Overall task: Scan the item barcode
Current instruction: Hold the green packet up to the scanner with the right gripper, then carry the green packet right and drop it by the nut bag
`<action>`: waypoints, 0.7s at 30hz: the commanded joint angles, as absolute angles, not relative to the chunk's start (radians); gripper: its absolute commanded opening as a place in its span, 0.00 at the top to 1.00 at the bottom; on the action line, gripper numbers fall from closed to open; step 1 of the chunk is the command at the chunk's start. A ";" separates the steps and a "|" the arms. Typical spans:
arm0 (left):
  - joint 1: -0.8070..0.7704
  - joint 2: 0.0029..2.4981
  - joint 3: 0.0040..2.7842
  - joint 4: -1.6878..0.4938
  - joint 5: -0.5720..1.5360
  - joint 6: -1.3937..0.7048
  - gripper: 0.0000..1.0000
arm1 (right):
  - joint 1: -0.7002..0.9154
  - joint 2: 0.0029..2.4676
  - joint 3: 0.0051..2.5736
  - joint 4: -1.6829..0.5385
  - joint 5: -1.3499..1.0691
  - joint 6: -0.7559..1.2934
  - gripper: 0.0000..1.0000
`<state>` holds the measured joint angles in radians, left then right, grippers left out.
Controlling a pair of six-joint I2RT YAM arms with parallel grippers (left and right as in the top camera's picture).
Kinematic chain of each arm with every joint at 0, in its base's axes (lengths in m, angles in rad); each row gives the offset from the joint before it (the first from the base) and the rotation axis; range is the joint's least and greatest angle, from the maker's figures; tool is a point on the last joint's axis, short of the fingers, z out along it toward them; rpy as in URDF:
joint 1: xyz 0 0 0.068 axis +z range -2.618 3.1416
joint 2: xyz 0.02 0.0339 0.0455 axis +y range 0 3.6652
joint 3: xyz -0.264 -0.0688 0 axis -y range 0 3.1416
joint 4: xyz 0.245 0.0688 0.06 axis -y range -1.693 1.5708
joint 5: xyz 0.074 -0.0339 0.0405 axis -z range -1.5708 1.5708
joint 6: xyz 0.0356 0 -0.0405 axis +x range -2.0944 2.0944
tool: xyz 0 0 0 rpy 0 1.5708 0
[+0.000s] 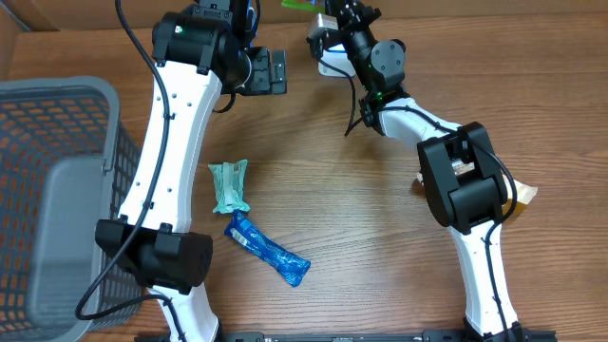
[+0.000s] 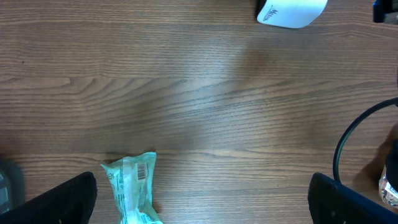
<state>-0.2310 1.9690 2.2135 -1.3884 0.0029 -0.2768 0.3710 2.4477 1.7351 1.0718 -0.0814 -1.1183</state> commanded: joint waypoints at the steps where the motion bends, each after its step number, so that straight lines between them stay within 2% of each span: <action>1: -0.229 1.950 2.233 -1.387 -0.004 -0.258 0.00 | 0.369 2.445 1.779 1.090 -0.096 -1.104 0.96; 10: -0.229 1.950 2.233 -1.387 -0.004 -0.258 0.00 | 0.348 2.450 1.782 0.929 -0.107 -1.095 0.96; 21: -0.229 1.950 2.233 -1.387 -0.004 -0.258 0.00 | 0.353 2.444 1.781 1.040 -0.113 -1.068 0.96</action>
<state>-0.2310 1.9690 2.2135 -1.3884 0.0029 -0.2768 0.3408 2.4565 1.7420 1.0279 -0.1055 -1.0882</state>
